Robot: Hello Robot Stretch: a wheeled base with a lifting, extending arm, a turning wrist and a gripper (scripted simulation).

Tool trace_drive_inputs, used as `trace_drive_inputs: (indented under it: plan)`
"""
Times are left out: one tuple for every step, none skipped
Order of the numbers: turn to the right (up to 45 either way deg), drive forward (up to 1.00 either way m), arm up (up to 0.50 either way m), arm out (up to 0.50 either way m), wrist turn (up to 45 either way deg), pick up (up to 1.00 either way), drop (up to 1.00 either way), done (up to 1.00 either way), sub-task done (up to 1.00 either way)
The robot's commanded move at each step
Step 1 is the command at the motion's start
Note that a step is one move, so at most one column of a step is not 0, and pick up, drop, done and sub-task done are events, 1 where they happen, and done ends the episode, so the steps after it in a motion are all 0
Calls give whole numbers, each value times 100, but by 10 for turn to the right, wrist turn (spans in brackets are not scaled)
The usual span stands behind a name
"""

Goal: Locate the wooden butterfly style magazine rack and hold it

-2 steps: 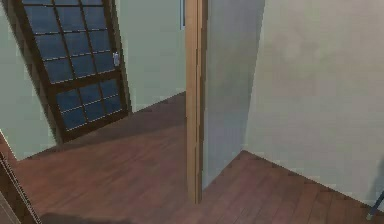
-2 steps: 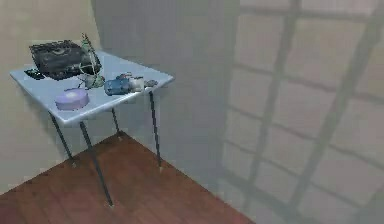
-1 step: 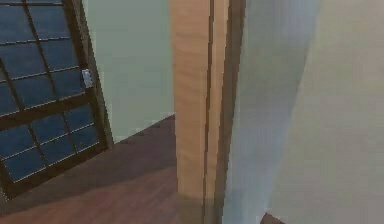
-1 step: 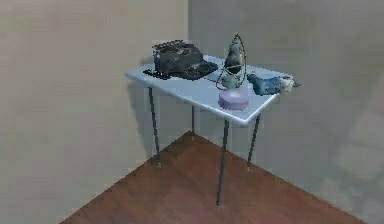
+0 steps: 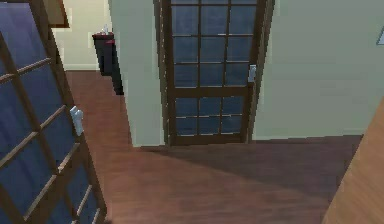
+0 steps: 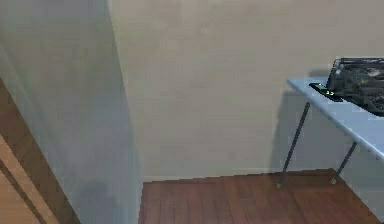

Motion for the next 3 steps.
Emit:
trace_drive_inputs:
  plan:
    - [-90, 0, 0, 0, 0, 0, 0, 0, 0]
    - [0, 100, 0, 0, 0, 0, 0, 0, 0]
    - [0, 55, 0, 0, 0, 0, 0, 0, 0]
